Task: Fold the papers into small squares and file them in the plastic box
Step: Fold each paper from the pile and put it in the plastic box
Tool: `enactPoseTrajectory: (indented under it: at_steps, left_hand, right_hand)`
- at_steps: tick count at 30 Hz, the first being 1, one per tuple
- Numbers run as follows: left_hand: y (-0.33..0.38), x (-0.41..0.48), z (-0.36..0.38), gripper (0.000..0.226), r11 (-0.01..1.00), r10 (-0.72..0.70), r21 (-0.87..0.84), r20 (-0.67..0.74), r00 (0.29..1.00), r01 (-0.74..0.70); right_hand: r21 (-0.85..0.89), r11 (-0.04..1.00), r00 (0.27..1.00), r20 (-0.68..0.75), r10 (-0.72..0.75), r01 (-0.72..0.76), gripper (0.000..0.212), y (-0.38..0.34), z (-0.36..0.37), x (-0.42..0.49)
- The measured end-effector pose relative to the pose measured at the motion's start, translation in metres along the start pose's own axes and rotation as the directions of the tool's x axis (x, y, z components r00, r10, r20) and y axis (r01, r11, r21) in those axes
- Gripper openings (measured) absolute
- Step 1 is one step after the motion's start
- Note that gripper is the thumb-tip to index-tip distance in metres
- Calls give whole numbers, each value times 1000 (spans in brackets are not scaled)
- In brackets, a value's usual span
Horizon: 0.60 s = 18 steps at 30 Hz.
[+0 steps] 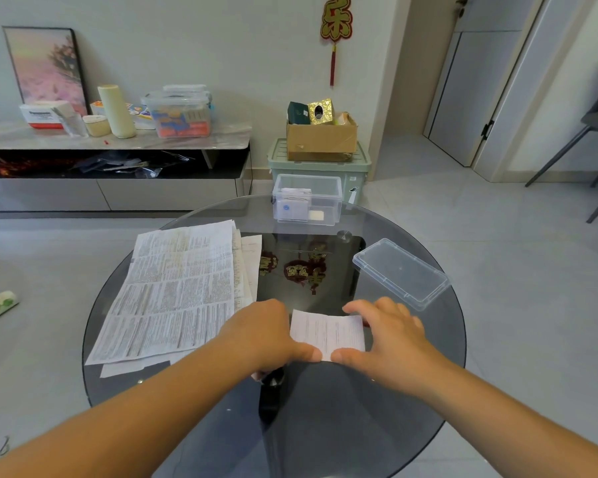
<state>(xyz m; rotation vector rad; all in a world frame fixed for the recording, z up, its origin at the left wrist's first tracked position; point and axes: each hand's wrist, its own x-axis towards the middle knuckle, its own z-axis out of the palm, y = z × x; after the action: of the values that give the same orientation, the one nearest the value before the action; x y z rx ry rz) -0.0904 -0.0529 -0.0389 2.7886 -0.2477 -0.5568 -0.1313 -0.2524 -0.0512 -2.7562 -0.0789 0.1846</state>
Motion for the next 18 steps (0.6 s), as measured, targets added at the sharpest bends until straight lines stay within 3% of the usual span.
enactPoseTrajectory:
  at_steps: [6, 11, 15, 18]
  left_hand:
    - [3, -1, -5, 47, 994, 1, -107, 21, 1000, 1]
    - [1, 4, -6, 47, 983, 169, -40, -179, 969, -179]
    - [1, 10, -4, 60, 949, 310, -5, -167, 936, -315]
    - [5, 12, -7, 64, 947, 319, -2, -118, 941, -321]
  right_hand:
    - [49, 998, 997, 72, 42, -45, 70, 13, -14, 5]
    - [66, 997, 996, 80, 25, -30, 69, 10, -19, 3]
    - [37, 992, 993, -11, -122, 122, 54, 7, -15, 0]
    - [-15, 960, 960, -22, -280, 280, 35, 3, -7, -6]
